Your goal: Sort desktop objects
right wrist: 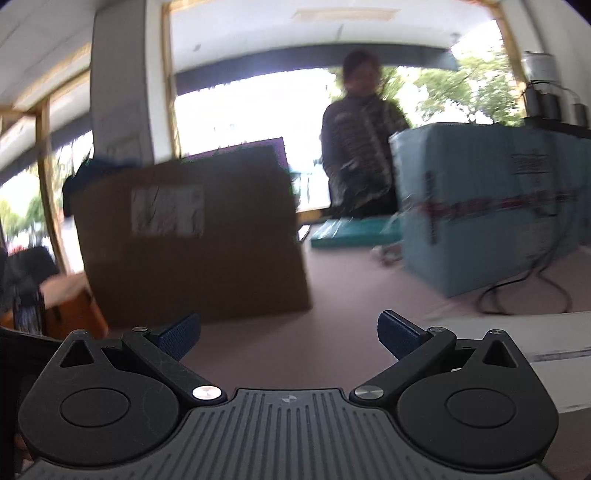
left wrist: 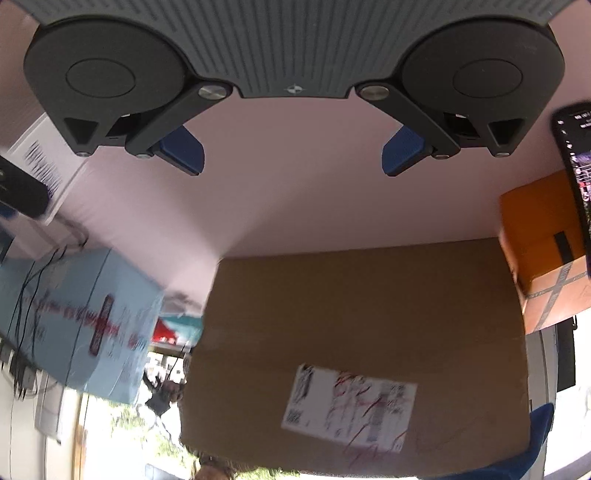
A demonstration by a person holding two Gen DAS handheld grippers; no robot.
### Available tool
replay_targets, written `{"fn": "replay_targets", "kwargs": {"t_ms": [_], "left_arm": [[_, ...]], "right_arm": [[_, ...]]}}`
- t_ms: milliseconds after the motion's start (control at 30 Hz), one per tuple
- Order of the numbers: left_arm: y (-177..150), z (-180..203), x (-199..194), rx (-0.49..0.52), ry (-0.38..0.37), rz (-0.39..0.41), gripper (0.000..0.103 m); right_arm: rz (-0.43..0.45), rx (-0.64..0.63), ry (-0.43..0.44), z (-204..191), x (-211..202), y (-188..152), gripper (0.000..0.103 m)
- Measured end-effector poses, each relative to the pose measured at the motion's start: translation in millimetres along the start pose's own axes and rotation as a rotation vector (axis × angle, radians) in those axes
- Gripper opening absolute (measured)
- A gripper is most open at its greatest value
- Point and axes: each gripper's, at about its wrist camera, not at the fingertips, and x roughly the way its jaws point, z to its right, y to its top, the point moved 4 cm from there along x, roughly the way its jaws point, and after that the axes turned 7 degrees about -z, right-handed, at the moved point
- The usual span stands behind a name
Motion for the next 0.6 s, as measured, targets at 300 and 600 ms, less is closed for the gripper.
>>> {"fn": "replay_targets", "kwargs": {"t_ms": [300,600], "left_arm": [[-13.5,-52.8,67.2,-0.112,0.109,-0.06,0.103],[1.8,-46.2,100.0,-0.096,0.228,-0.025,0.103]], "right_arm": [[-0.192,-0.052,-0.084,-29.5,100.1,-18.4,0.103],[-0.315,-0.06,-0.126,-33.3,158.7,-26.4,0.103]]}}
